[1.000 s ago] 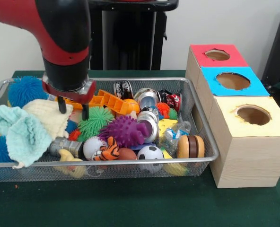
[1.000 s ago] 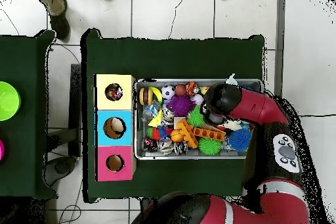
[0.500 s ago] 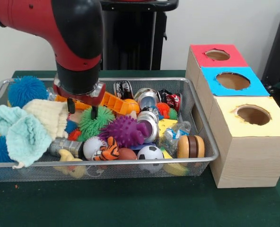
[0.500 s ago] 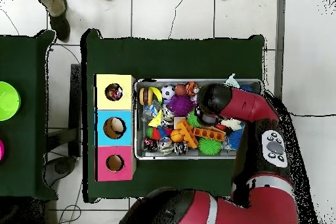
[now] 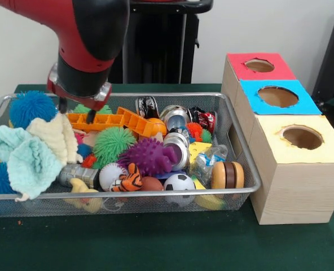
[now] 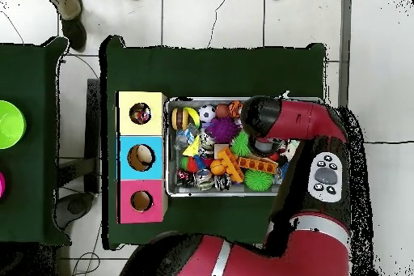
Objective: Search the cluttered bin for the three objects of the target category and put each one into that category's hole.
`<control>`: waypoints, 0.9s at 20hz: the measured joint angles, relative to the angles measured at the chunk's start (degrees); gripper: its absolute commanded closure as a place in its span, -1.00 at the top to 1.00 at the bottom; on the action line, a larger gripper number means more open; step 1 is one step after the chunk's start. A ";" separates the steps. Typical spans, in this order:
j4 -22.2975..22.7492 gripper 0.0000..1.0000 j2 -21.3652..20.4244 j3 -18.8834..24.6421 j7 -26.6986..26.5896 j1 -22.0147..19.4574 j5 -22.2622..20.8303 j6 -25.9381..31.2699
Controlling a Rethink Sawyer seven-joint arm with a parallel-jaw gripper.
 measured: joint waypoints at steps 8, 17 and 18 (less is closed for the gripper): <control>-3.05 1.00 0.02 -2.27 0.00 0.70 -2.32 -0.37; -2.97 -1.00 0.79 -1.97 0.00 -1.10 -1.09 -8.57; -2.92 -1.00 0.86 -1.98 0.00 -1.33 -0.90 -9.13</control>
